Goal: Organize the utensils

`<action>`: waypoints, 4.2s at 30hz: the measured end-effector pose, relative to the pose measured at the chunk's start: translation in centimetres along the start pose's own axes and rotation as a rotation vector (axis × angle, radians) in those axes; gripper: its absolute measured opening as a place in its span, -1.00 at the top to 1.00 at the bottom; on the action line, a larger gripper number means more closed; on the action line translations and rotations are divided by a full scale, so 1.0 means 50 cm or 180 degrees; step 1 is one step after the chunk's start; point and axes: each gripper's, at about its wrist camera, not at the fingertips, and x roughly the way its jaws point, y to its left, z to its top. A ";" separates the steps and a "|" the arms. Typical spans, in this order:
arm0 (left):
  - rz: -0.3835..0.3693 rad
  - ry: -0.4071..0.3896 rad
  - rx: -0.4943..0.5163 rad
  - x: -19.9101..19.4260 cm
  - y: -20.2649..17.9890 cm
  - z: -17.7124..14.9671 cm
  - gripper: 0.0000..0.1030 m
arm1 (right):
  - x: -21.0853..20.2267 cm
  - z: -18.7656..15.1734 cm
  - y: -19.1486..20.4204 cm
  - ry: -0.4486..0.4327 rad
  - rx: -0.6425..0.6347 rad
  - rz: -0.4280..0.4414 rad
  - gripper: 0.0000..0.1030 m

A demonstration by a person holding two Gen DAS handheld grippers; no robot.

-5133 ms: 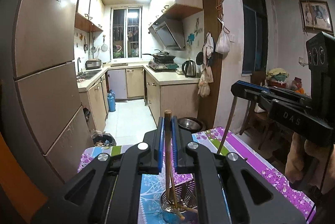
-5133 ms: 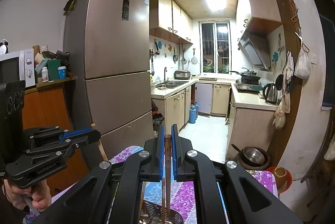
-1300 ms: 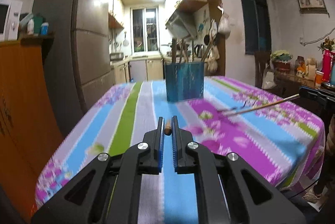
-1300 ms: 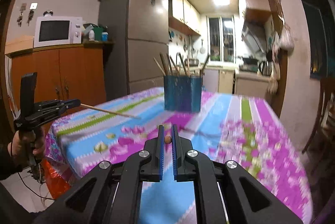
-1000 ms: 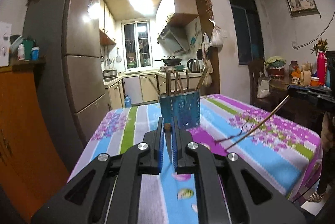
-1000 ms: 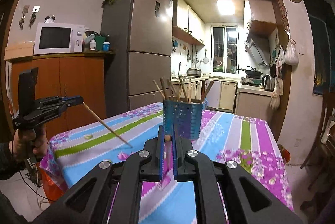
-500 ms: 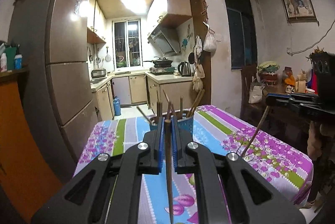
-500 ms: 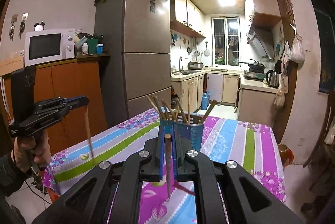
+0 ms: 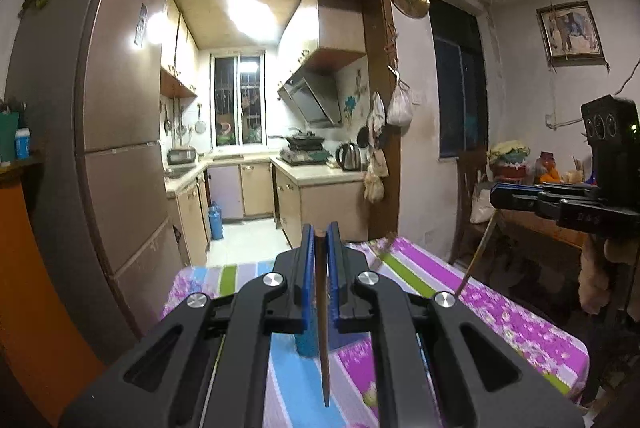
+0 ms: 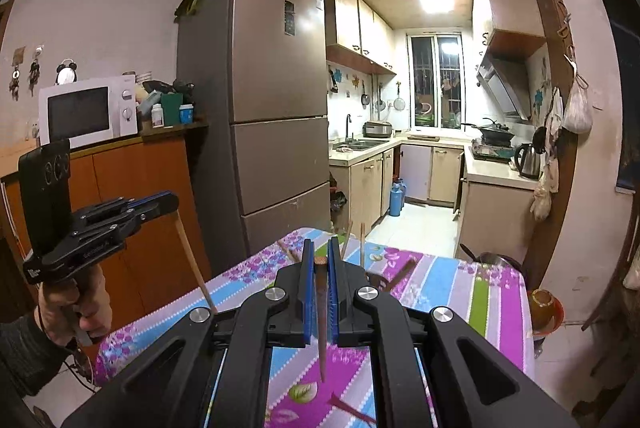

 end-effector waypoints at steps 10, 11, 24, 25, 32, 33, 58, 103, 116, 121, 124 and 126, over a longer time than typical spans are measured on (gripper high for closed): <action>0.0057 -0.0378 0.0020 0.050 0.011 0.140 0.90 | 0.032 0.174 -0.019 -0.0122 -0.0145 -0.0070 0.85; 0.0060 -0.0389 0.0018 0.058 0.013 0.148 0.90 | 0.037 0.184 -0.022 -0.0125 -0.0146 -0.0078 0.85; 0.0118 -0.0327 -0.0117 0.229 0.066 0.173 0.90 | 0.219 0.227 -0.113 0.0055 0.0011 -0.0118 0.85; 0.0115 -0.0310 -0.0131 0.243 0.070 0.167 0.90 | 0.234 0.222 -0.120 0.0081 0.0028 -0.0116 0.85; 0.0077 -0.0256 -0.0149 0.297 0.081 0.147 0.90 | 0.303 0.196 -0.144 0.0198 0.0051 -0.0094 0.85; 0.0069 -0.0244 -0.0153 0.304 0.080 0.146 0.90 | 0.309 0.194 -0.145 0.0204 0.0051 -0.0093 0.85; 0.0071 -0.0009 -0.0232 0.373 0.094 0.094 0.58 | 0.387 0.150 -0.157 0.0378 0.0106 -0.0027 0.51; 0.0851 -0.0494 -0.0157 -0.277 -0.118 -0.228 -0.91 | -0.205 -0.355 0.190 -0.0743 0.0257 -0.0862 -0.92; 0.0957 -0.0596 -0.0166 -0.313 -0.129 -0.238 -0.91 | -0.252 -0.365 0.213 -0.0939 0.0138 -0.0914 -0.92; 0.1069 -0.0659 -0.0109 -0.324 -0.138 -0.246 -0.91 | -0.269 -0.384 0.236 -0.1101 0.0027 -0.0955 -0.92; 0.1096 -0.0653 -0.0102 -0.329 -0.144 -0.249 -0.91 | -0.272 -0.396 0.242 -0.1106 0.0018 -0.0963 -0.92; 0.1122 -0.0646 -0.0093 -0.331 -0.148 -0.249 -0.91 | -0.273 -0.400 0.244 -0.1105 0.0010 -0.0973 -0.92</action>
